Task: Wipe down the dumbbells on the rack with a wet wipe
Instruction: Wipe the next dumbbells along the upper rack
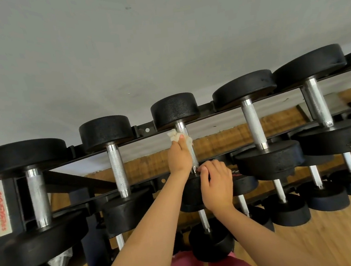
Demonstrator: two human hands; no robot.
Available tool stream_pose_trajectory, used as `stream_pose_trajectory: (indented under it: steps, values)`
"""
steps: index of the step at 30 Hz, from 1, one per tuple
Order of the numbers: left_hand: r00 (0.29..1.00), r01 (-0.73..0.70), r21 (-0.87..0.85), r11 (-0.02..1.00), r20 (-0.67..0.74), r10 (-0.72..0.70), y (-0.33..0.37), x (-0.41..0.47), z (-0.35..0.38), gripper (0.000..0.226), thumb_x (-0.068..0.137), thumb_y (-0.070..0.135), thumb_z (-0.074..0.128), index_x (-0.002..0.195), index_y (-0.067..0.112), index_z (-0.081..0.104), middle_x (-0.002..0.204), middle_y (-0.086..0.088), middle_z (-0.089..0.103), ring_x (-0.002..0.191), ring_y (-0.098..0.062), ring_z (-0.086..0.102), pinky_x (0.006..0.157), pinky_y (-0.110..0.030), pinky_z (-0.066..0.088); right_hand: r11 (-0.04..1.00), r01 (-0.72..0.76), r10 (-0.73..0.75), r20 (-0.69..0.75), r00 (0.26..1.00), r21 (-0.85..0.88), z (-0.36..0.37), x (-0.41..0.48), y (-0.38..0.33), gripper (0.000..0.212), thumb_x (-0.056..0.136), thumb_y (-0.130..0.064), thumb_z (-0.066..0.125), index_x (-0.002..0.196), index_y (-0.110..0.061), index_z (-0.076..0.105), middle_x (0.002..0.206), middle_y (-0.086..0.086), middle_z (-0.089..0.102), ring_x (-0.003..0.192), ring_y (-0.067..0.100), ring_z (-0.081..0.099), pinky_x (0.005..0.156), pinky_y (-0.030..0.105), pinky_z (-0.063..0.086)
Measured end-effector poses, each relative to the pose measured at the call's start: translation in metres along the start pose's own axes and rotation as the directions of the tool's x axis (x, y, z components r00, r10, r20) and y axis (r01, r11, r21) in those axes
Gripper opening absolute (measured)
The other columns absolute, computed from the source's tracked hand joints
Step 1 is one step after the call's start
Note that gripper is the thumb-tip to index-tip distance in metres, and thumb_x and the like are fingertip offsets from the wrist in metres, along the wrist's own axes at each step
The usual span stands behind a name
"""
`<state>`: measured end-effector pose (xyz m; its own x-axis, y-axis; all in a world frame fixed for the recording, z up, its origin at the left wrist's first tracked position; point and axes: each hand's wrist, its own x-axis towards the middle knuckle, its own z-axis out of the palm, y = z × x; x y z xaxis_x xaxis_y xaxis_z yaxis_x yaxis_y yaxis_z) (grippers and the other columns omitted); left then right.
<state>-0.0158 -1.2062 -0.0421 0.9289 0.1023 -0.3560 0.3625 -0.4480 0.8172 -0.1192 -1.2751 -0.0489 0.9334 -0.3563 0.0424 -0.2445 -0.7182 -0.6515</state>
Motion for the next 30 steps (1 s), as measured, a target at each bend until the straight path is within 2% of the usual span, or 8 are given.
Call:
stream_pose_trajectory:
  steps: [3, 7, 8, 12, 17, 22, 24, 30]
  values:
    - [0.988, -0.041, 0.139, 0.989, 0.152, 0.02, 0.004, 0.006, -0.008, 0.048, 0.104, 0.045, 0.031, 0.123, 0.005, 0.049, 0.102, -0.01, 0.059, 0.086, -0.016, 0.054, 0.071, -0.026, 0.043, 1.0, -0.003, 0.003, 0.01, 1.0, 0.0, -0.001, 0.001, 0.0, 0.04, 0.095, -0.032, 0.023, 0.084, -0.018, 0.059, 0.085, -0.006, 0.052, 0.085, 0.015, 0.049, 0.083, 0.038, 0.041]
    - [0.989, 0.038, -0.05, 0.998, 0.148, -0.031, 0.014, 0.011, -0.008, 0.049, 0.104, 0.045, 0.029, 0.134, 0.01, 0.047, 0.11, -0.005, 0.056, 0.097, -0.016, 0.055, 0.081, -0.026, 0.042, 1.0, -0.001, 0.001, 0.011, 1.0, 0.001, -0.001, 0.0, -0.001, 0.041, 0.095, -0.033, 0.023, 0.084, -0.018, 0.059, 0.085, -0.007, 0.051, 0.086, 0.014, 0.048, 0.084, 0.037, 0.041]
    - [0.991, 0.043, -0.062, 0.997, 0.127, -0.035, 0.013, 0.009, -0.008, 0.048, 0.105, 0.044, 0.028, 0.13, 0.01, 0.05, 0.109, -0.006, 0.057, 0.094, -0.015, 0.055, 0.079, -0.025, 0.042, 1.0, -0.003, 0.003, 0.013, 1.0, 0.002, -0.001, 0.001, -0.001, 0.041, 0.095, -0.033, 0.022, 0.083, -0.019, 0.059, 0.085, -0.007, 0.051, 0.086, 0.014, 0.048, 0.084, 0.037, 0.041]
    - [0.994, -0.081, 0.186, 0.979, 0.081, 0.067, -0.001, 0.008, -0.024, 0.046, 0.106, 0.041, 0.024, 0.099, 0.011, 0.059, 0.091, -0.008, 0.06, 0.082, -0.018, 0.056, 0.071, -0.03, 0.045, 1.0, -0.001, 0.001, 0.014, 1.0, 0.007, -0.001, 0.0, 0.0, 0.042, 0.095, -0.033, 0.022, 0.084, -0.019, 0.06, 0.085, -0.007, 0.052, 0.086, 0.013, 0.047, 0.083, 0.035, 0.039]
    - [0.962, -0.073, 0.186, 0.98, 0.273, 0.02, 0.003, 0.012, -0.023, 0.051, 0.103, 0.05, 0.031, 0.126, 0.009, 0.053, 0.108, -0.007, 0.06, 0.098, -0.021, 0.058, 0.09, -0.037, 0.049, 1.0, 0.001, -0.001, 0.01, 1.0, 0.012, -0.002, -0.001, 0.0, 0.041, 0.096, -0.033, 0.023, 0.084, -0.019, 0.059, 0.084, -0.008, 0.051, 0.085, 0.012, 0.047, 0.083, 0.035, 0.039]
    - [0.98, -0.105, 0.227, 0.968, 0.192, 0.061, 0.0, 0.0, -0.025, 0.045, 0.105, 0.045, 0.026, 0.094, 0.013, 0.056, 0.076, 0.001, 0.054, 0.072, -0.014, 0.054, 0.063, -0.026, 0.042, 1.0, 0.001, -0.001, 0.007, 1.0, 0.012, -0.001, 0.0, -0.001, 0.042, 0.096, -0.034, 0.023, 0.085, -0.019, 0.06, 0.084, -0.008, 0.051, 0.085, 0.012, 0.048, 0.083, 0.036, 0.041]
    - [0.983, -0.136, 0.286, 0.948, 0.162, 0.091, -0.004, -0.004, -0.027, 0.047, 0.106, 0.043, 0.024, 0.088, 0.014, 0.057, 0.076, -0.001, 0.056, 0.074, -0.016, 0.056, 0.065, -0.031, 0.045, 1.0, 0.0, 0.0, 0.004, 1.0, 0.014, -0.001, 0.0, 0.0, 0.042, 0.096, -0.034, 0.023, 0.084, -0.019, 0.06, 0.084, -0.008, 0.051, 0.085, 0.012, 0.048, 0.083, 0.036, 0.042]
    - [0.946, -0.139, 0.304, 0.942, 0.321, 0.036, 0.002, -0.006, -0.023, 0.049, 0.105, 0.045, 0.028, 0.123, 0.005, 0.05, 0.098, -0.006, 0.057, 0.085, -0.016, 0.055, 0.071, -0.029, 0.041, 1.0, 0.002, -0.002, 0.024, 1.0, 0.01, -0.002, 0.001, 0.0, 0.041, 0.096, -0.034, 0.023, 0.084, -0.019, 0.059, 0.084, -0.007, 0.051, 0.086, 0.013, 0.048, 0.084, 0.036, 0.041]
